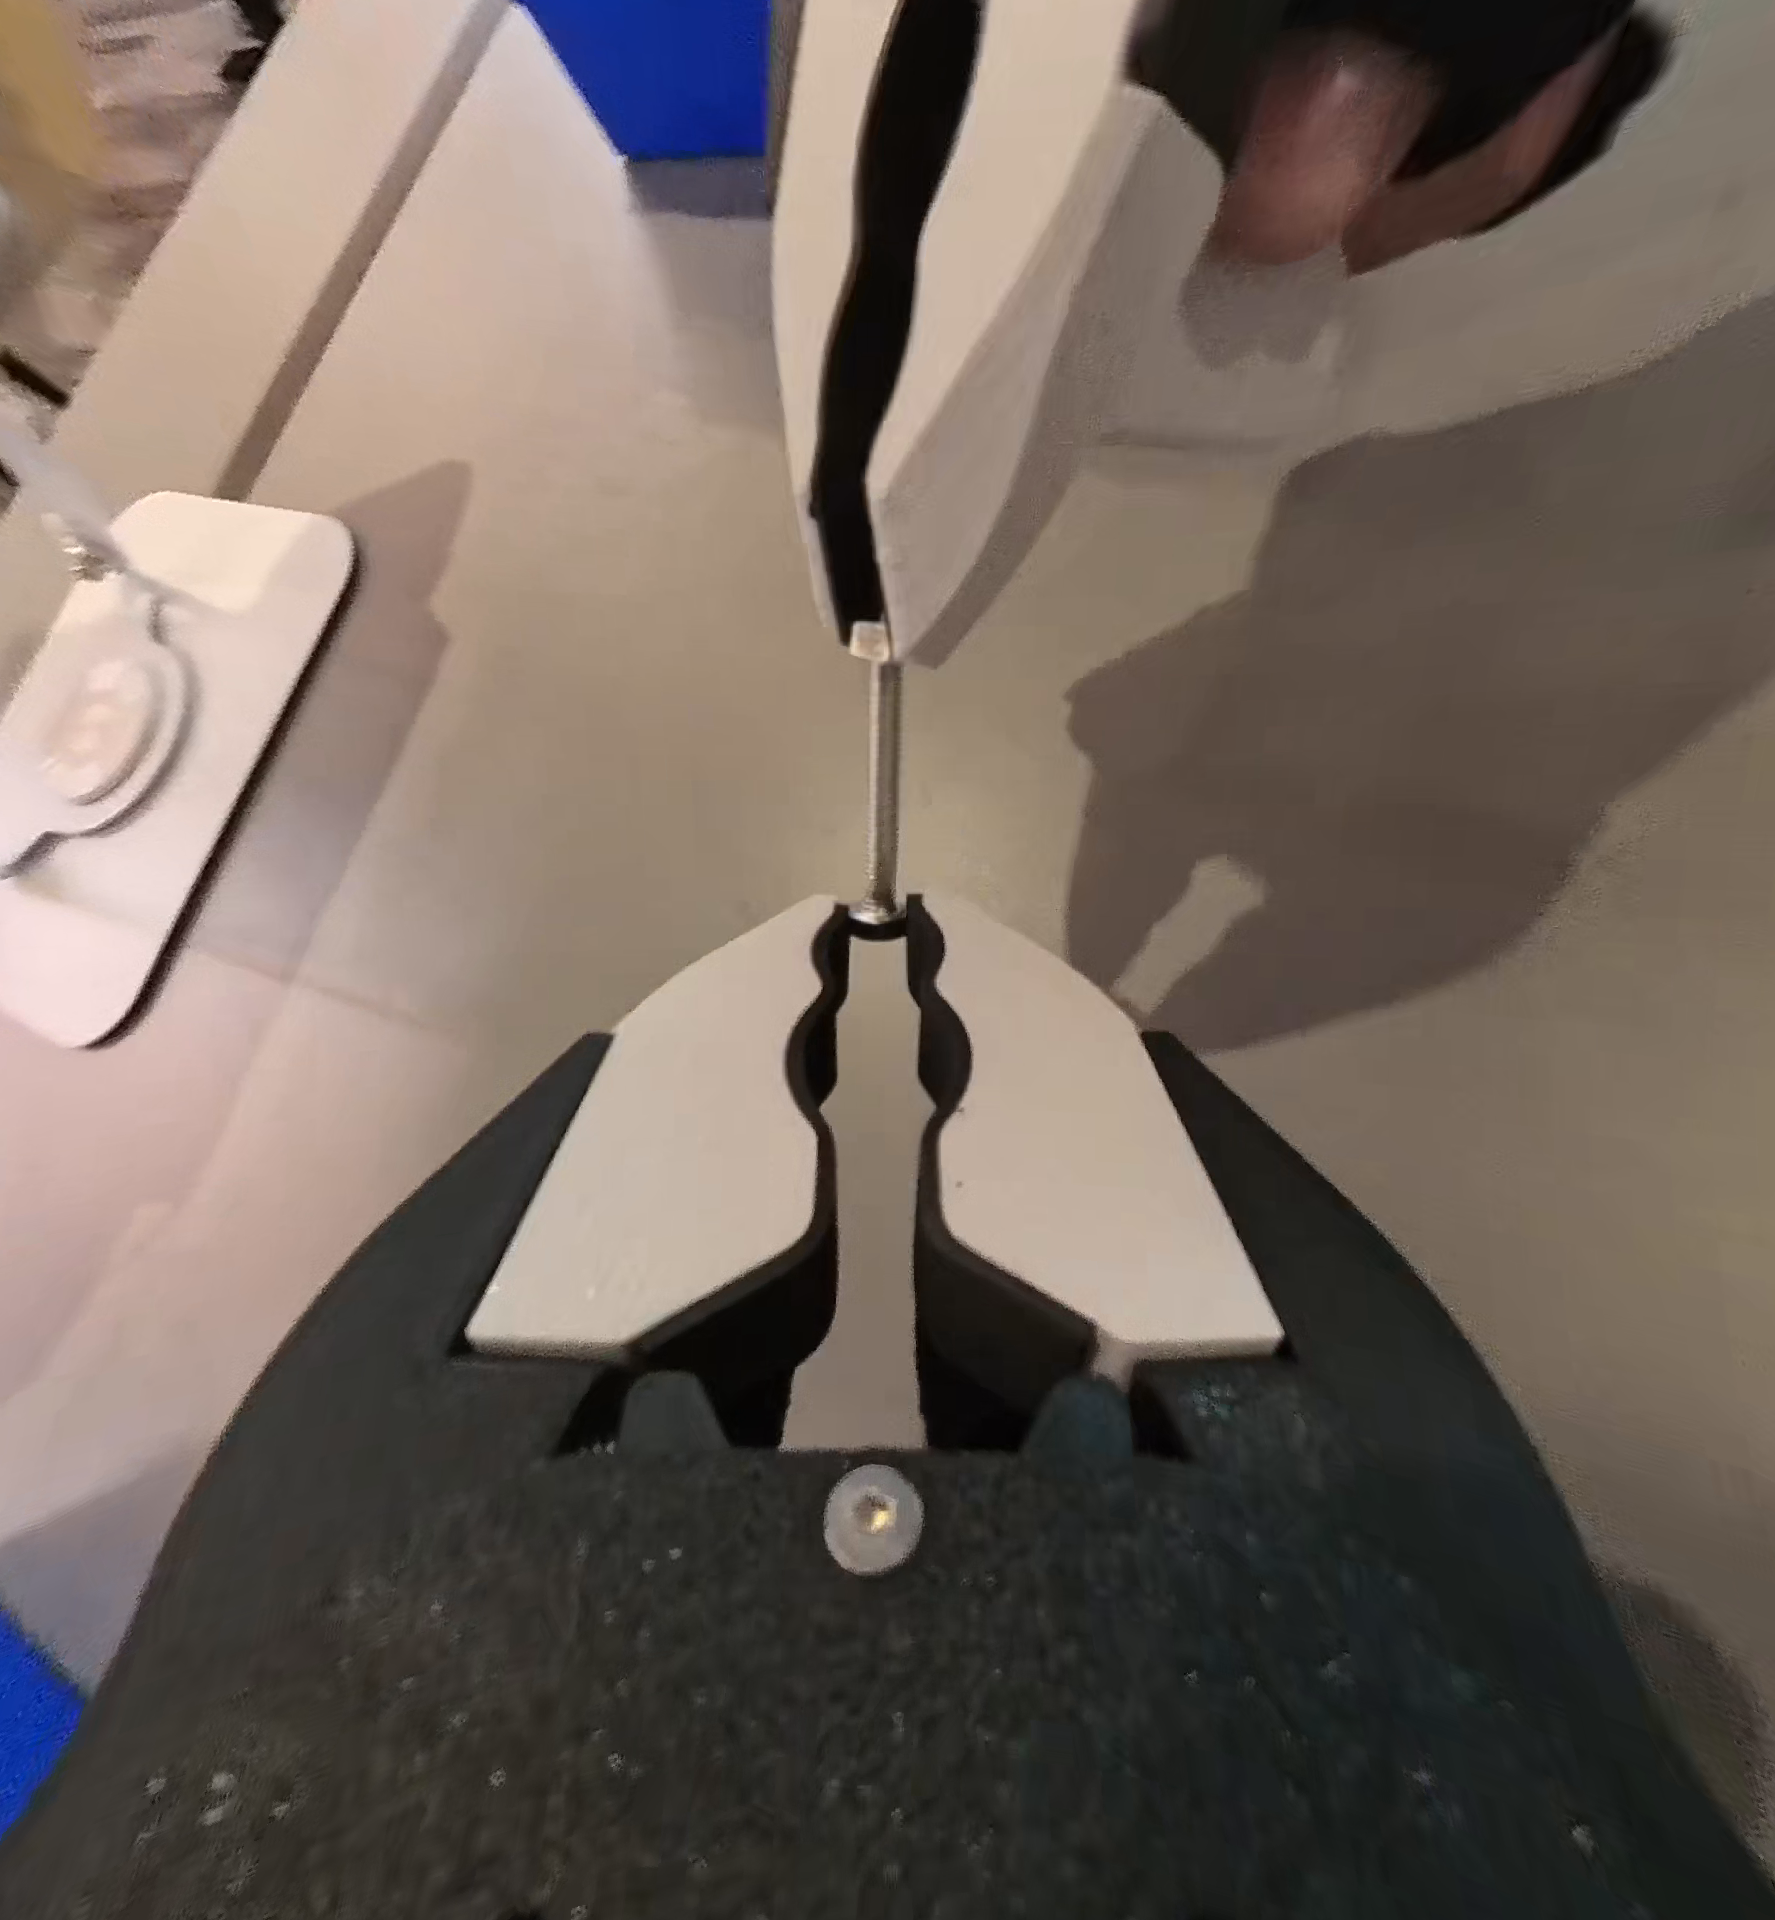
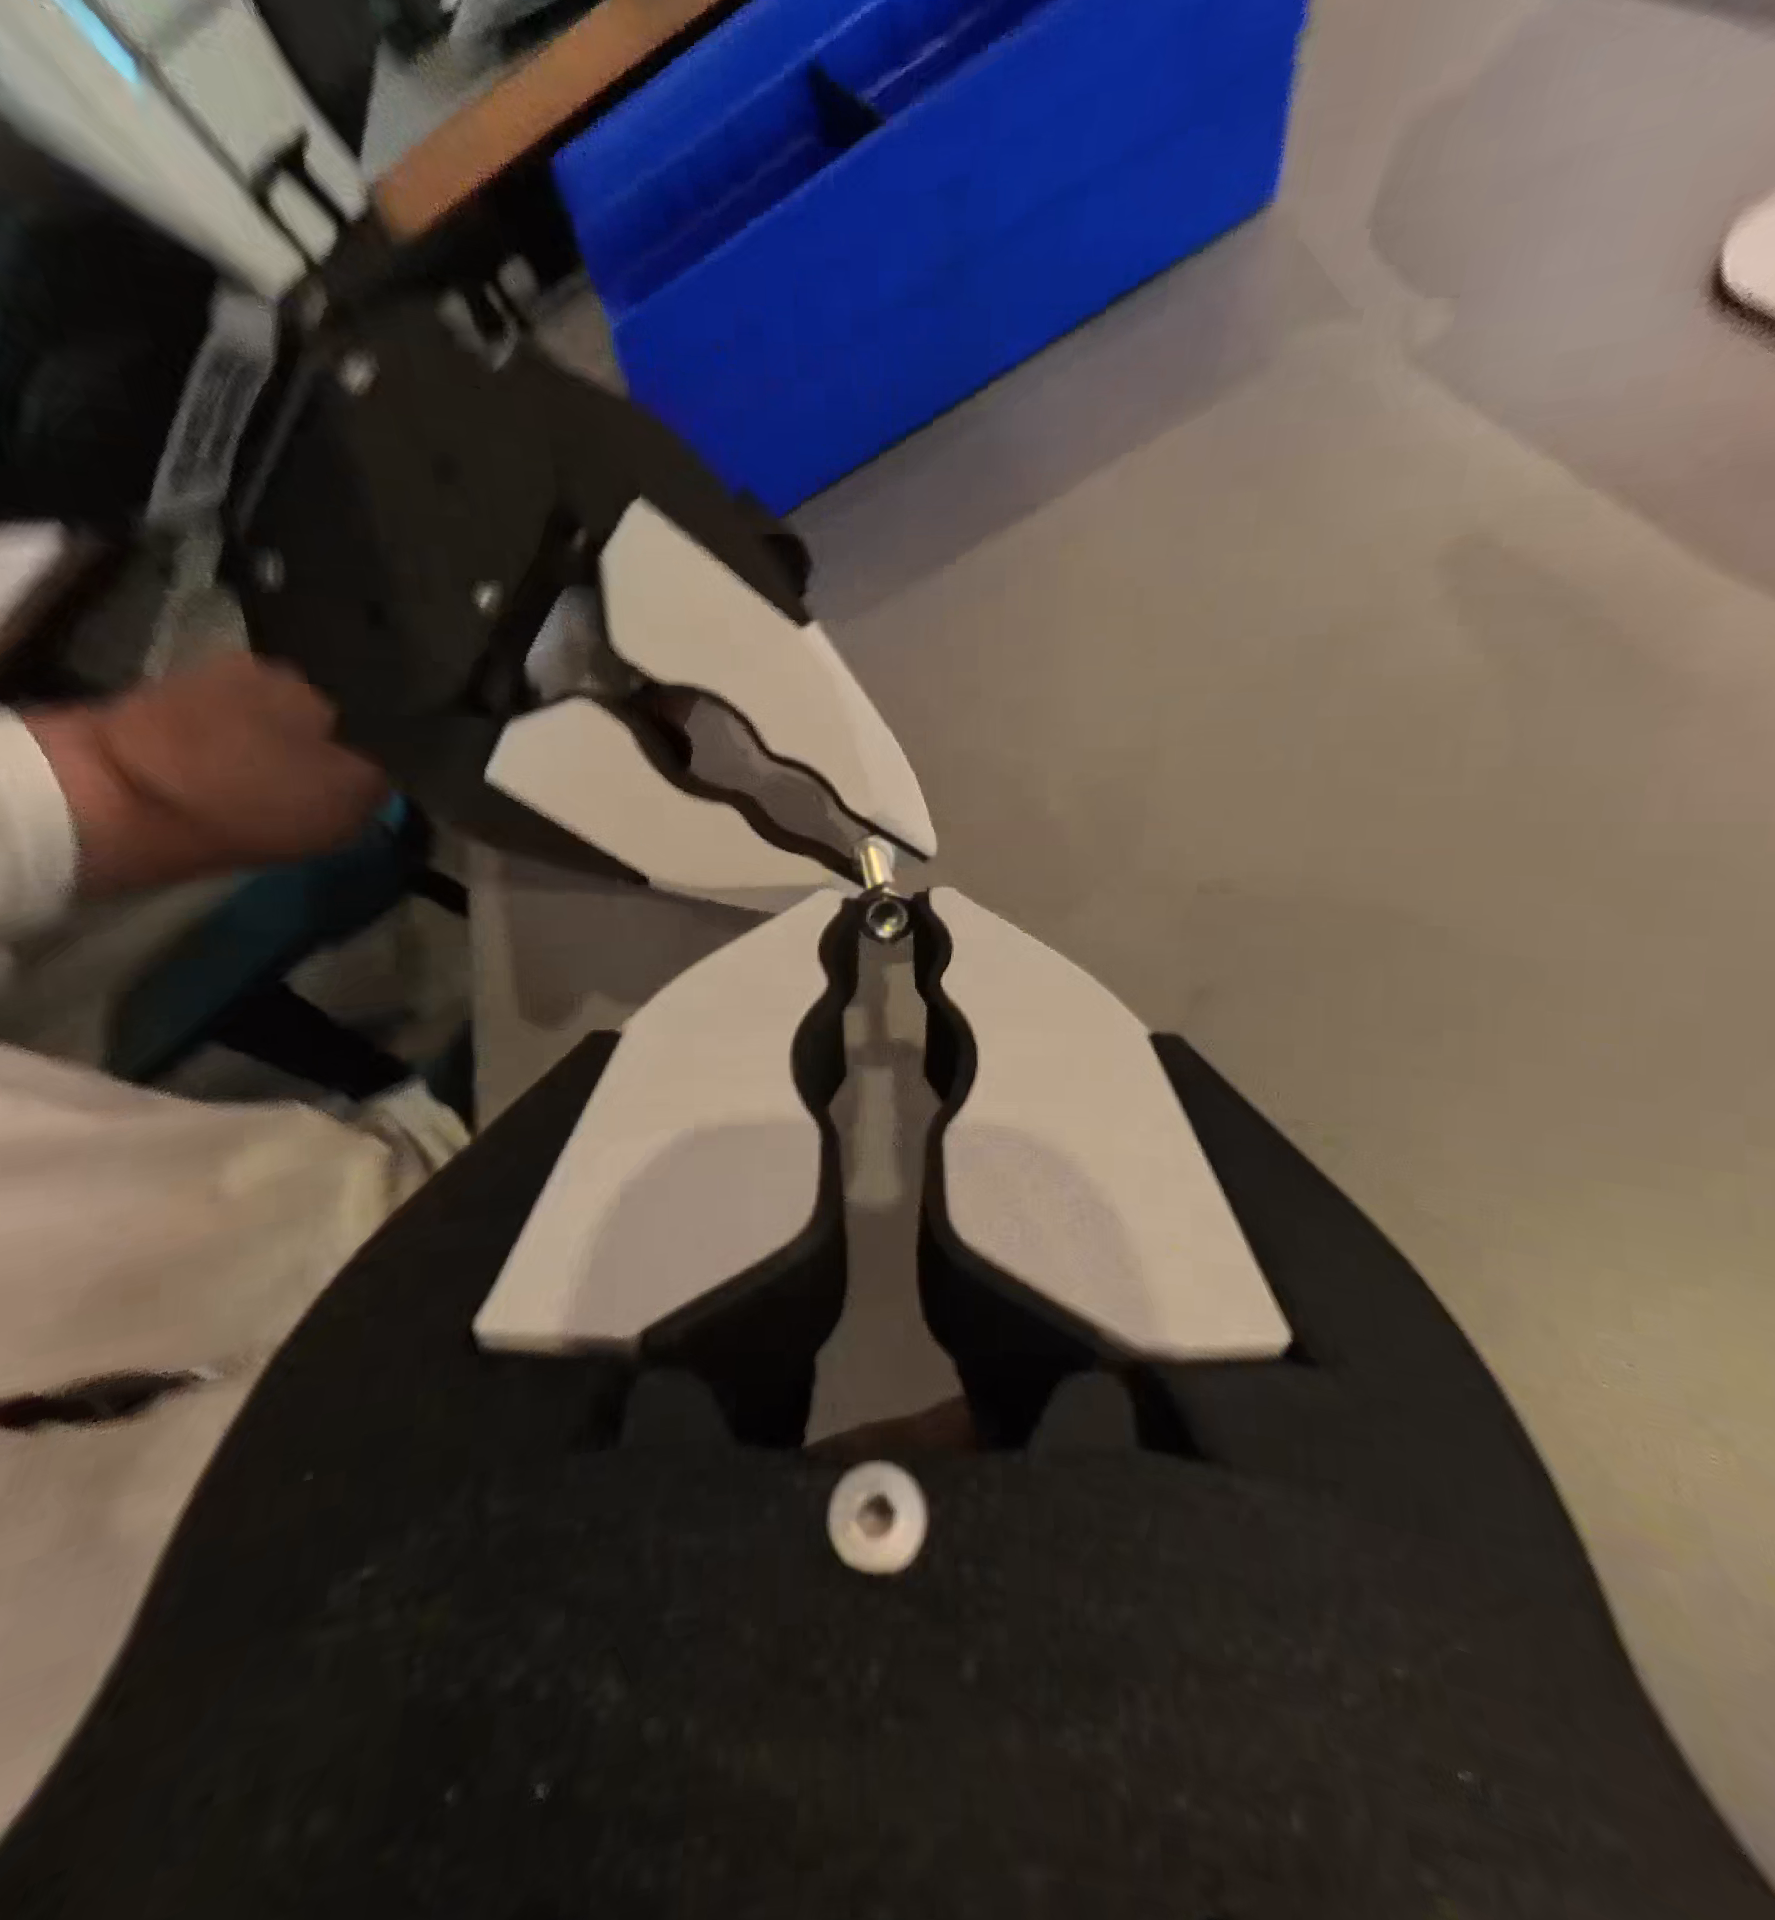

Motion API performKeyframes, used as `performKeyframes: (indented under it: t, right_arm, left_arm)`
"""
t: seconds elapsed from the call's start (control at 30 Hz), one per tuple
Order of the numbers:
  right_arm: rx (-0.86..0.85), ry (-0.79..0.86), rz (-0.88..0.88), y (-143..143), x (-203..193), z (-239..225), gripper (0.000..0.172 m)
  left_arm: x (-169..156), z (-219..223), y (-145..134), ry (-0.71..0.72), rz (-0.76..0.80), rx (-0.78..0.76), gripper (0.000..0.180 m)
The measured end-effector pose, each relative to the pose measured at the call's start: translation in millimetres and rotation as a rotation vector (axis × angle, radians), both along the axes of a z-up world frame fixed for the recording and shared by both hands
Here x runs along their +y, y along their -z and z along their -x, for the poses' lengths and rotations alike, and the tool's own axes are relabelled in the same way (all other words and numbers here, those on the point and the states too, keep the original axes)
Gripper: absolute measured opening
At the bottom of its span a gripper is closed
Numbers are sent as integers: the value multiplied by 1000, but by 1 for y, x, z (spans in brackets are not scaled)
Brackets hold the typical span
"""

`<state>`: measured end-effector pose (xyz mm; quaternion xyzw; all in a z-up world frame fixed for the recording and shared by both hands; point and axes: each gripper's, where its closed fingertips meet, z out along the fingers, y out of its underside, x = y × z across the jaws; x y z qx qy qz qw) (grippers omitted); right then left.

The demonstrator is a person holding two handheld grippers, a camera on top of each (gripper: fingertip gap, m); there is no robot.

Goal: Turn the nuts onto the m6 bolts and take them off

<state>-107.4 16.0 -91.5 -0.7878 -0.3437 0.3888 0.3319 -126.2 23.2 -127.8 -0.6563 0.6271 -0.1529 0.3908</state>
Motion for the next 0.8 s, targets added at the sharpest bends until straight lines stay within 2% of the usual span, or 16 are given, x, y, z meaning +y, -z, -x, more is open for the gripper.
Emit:
performKeyframes:
  t: [0.17, 0.33, 0.8]
  right_arm:
    - [111, 170, 306, 15, 14, -2, 10]
    - [140, 286, 534, 32, 18, -3, 10]
    - [182, 316, 583, 25, 30, 8, 10]
  left_arm:
    - [16, 2, 10, -95, -134, 57, 9]
    - [19, 2, 26, -128, -146, 90, 10]
    - [22, 8, 31, -141, 48, -8, 10]
